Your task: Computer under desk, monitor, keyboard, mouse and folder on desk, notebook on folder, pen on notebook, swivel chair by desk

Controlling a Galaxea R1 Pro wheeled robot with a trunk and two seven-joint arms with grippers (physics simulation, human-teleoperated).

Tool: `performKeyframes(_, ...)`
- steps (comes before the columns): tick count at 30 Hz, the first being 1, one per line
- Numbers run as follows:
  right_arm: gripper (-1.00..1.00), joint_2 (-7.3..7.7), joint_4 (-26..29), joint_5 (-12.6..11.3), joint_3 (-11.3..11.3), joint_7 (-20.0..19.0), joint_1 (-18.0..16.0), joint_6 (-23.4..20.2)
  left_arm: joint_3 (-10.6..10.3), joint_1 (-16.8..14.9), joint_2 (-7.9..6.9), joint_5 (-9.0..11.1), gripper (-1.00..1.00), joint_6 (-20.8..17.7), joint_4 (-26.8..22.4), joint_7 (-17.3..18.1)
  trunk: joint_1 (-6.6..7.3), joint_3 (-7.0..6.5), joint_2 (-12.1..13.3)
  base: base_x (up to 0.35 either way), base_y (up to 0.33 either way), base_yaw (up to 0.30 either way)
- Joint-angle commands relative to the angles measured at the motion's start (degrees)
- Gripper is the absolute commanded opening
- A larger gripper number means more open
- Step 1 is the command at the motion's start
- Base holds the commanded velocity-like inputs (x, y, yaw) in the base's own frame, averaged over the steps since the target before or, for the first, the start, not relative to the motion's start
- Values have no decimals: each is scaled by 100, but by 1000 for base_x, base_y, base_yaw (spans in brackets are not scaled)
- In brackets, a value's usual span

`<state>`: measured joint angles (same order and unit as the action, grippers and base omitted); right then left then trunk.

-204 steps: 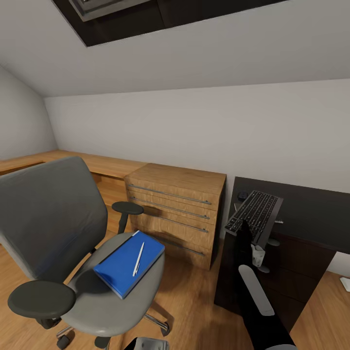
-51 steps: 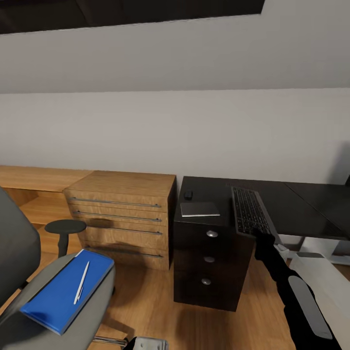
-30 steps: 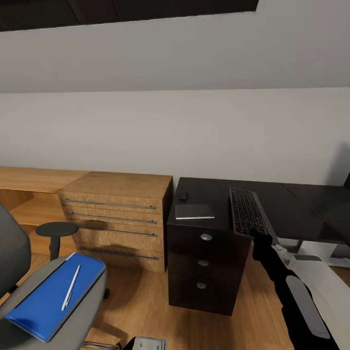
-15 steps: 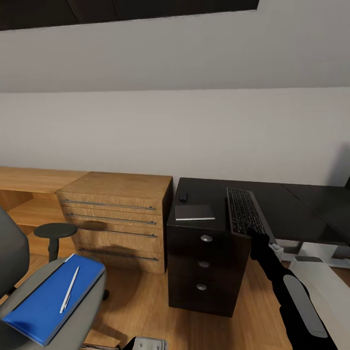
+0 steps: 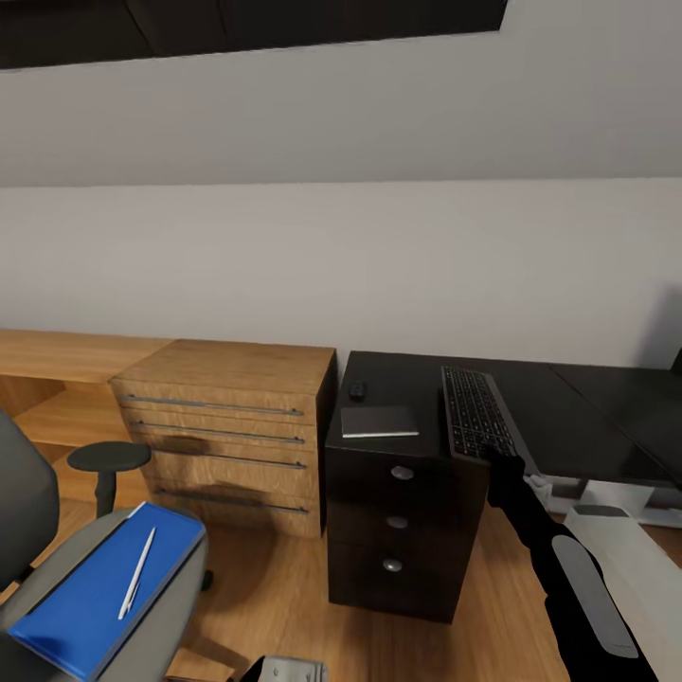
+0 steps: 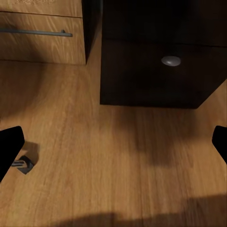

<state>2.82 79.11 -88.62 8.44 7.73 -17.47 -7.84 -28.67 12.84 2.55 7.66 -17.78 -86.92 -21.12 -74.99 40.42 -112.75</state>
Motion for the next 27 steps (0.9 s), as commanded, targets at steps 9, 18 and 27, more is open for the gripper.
performKeyframes(9,100,-1,8,-41,8,38,-2,-25,-12,-1,-1,60,100,-22,-9,-41,89,-68,159,0,0,0)
performKeyframes(18,100,-1,8,-41,8,27,-2,-33,-1,-1,-6,60,100,-16,-9,-41,89,-68,159,0,0,0)
performKeyframes(27,100,-1,-4,-47,14,3,-2,-44,2,-1,-9,61,100,-15,-8,-41,89,-68,159,-231,0,0)
